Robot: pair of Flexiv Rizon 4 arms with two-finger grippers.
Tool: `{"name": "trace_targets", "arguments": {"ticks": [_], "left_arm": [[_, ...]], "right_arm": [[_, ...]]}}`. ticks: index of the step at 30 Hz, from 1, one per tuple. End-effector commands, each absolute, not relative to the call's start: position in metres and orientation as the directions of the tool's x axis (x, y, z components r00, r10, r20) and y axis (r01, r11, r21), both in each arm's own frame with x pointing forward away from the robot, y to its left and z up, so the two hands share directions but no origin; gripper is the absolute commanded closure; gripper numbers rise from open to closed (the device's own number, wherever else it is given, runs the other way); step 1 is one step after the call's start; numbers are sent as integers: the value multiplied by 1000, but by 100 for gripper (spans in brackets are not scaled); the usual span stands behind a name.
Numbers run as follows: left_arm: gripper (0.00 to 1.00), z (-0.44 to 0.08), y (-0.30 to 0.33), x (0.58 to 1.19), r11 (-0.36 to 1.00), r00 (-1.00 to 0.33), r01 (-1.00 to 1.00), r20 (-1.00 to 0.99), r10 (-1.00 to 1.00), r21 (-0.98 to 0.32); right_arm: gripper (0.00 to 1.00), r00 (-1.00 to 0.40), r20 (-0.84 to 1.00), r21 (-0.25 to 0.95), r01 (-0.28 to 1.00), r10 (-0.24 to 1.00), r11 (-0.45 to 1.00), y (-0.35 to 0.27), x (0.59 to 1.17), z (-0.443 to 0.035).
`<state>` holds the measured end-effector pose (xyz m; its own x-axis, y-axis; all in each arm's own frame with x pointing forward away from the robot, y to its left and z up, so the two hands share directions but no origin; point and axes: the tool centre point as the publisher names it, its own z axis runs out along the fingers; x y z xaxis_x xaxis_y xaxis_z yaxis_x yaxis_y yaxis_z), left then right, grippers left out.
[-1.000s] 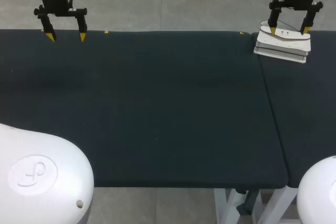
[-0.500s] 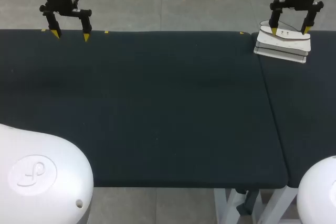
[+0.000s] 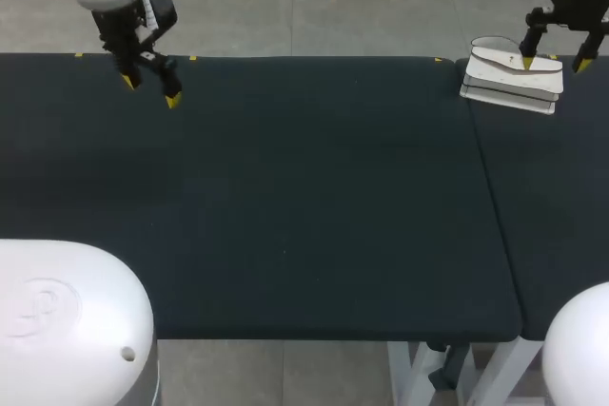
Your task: Pick up the bag, open it, inspect its contents, close it, and place it on the opposite side
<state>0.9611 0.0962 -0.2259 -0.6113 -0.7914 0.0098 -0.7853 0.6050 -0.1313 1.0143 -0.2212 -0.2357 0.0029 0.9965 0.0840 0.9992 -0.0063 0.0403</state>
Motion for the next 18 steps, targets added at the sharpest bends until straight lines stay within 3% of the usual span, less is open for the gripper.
{"name": "trace_targets", "arguments": {"ticks": [1, 9, 18], "left_arm": [[0, -236, 89, 948, 816, -901, -360, -58, -430, -453], [0, -248, 68, 942, 847, -980, -48, -139, -142, -529], [0, -264, 50, 945, 811, -988, 124, -148, 47, -571]], "right_arm": [[0, 18, 139, 62, 998, 990, -27, -237, 1012, -249], [0, 61, 182, 58, 996, 982, -72, -255, 1016, -264], [0, 101, 197, 59, 992, 975, -114, -263, 1019, -272]]}}
